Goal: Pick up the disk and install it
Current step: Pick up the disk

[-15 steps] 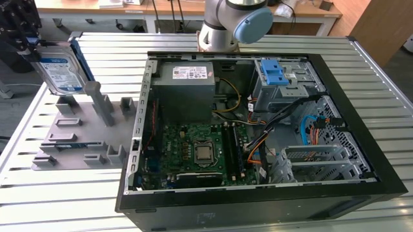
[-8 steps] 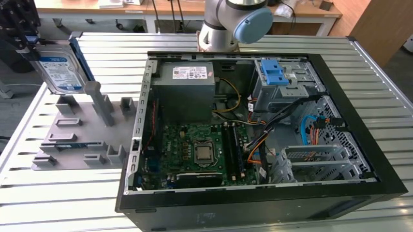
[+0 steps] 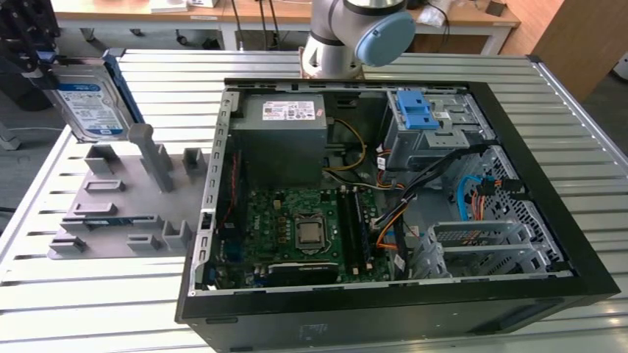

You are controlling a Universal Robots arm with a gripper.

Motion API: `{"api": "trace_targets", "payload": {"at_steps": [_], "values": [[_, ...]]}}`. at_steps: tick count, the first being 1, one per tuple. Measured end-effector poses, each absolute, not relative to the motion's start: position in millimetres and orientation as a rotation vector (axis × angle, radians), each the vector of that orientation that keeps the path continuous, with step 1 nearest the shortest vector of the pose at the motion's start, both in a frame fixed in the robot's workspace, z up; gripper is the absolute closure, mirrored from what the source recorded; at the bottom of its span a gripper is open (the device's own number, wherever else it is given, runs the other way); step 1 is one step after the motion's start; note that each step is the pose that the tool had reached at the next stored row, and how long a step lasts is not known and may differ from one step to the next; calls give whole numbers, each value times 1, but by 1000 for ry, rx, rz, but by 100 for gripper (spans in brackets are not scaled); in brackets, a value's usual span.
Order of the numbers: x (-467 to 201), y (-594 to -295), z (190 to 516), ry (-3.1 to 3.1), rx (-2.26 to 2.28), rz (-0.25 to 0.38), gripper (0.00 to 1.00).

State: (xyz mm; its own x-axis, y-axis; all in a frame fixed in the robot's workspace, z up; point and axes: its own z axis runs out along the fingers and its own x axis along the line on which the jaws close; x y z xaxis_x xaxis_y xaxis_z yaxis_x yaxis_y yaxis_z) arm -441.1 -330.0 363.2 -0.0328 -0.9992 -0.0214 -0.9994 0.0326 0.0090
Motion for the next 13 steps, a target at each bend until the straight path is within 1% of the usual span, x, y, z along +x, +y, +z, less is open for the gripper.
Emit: {"api": "trace_targets", "payload": {"at_steps": [13], "values": [[-441,-330,372,2251,-2178,33,64]]}}
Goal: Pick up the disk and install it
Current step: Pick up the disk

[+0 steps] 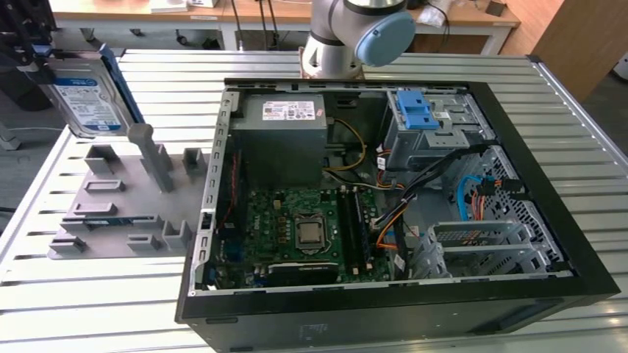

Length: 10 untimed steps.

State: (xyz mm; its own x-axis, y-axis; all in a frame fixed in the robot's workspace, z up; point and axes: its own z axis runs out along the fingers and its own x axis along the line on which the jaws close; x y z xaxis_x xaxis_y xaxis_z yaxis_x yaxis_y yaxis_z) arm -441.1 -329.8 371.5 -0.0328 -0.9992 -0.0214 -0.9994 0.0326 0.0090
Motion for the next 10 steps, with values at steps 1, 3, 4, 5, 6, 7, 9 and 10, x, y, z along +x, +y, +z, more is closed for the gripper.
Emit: {"api": "trace_targets", "payload": {"at_steps": [1,3,4,5,6,7,9,10], "values": [[-441,-330,372,2251,-2178,33,64],[-441,-330,373,2251,-2178,33,64],[-441,-330,374,2251,-2178,33,64],[-441,-330,375,2251,-2178,33,64],[-441,-330,375,2251,-2178,33,64],[-441,-330,376,2251,-2178,33,64],[-441,-330,377,2251,-2178,33,64],[-441,-330,378,2251,-2178,33,64]]}}
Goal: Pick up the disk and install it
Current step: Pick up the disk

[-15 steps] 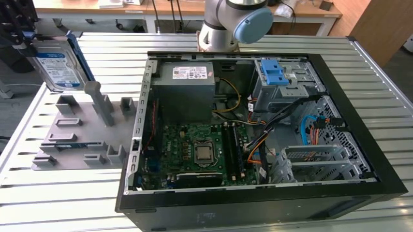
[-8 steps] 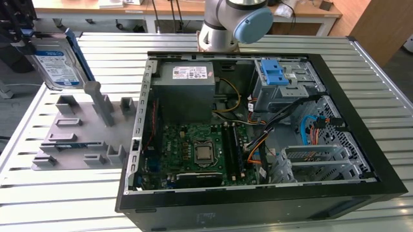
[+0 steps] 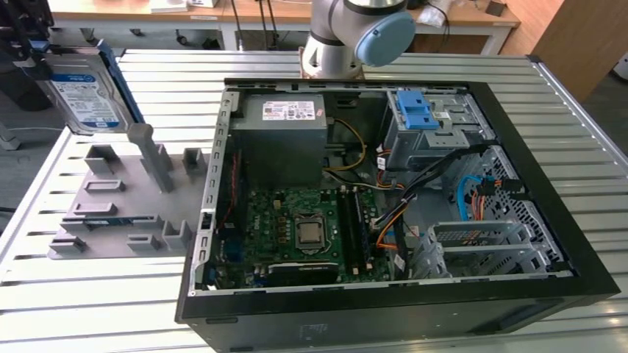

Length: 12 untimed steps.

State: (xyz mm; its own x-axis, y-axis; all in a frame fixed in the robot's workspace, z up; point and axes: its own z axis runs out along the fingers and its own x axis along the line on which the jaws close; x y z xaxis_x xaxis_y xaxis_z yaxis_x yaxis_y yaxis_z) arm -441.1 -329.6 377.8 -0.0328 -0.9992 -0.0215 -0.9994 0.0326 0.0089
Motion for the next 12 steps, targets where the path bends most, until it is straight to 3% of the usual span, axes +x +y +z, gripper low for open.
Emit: {"api": "trace_targets", "payload": {"at_steps": [12], "values": [[-441,-329,385,2251,-2178,33,64]]}}
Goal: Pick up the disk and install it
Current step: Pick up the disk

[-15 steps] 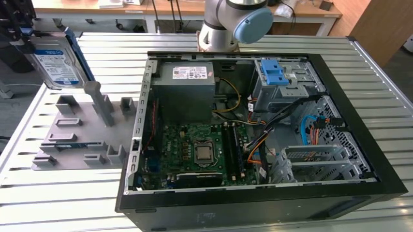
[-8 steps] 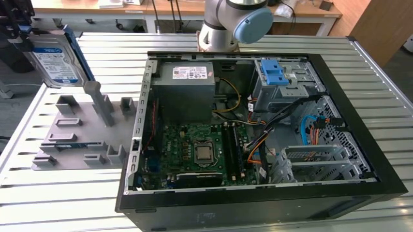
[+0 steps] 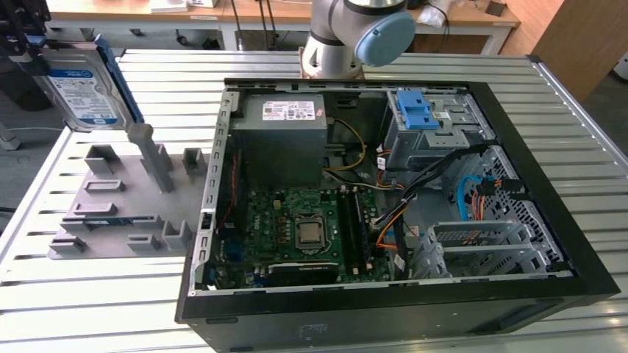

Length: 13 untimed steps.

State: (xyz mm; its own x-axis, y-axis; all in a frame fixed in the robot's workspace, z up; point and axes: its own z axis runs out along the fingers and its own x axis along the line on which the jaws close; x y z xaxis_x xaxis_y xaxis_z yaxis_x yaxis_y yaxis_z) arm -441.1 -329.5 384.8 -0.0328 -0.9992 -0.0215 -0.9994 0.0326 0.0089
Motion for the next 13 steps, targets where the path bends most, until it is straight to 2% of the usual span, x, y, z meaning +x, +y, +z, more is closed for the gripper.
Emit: {"api": "trace_targets", "payload": {"at_steps": [13], "values": [[-441,-329,392,2251,-2178,33,64]]}}
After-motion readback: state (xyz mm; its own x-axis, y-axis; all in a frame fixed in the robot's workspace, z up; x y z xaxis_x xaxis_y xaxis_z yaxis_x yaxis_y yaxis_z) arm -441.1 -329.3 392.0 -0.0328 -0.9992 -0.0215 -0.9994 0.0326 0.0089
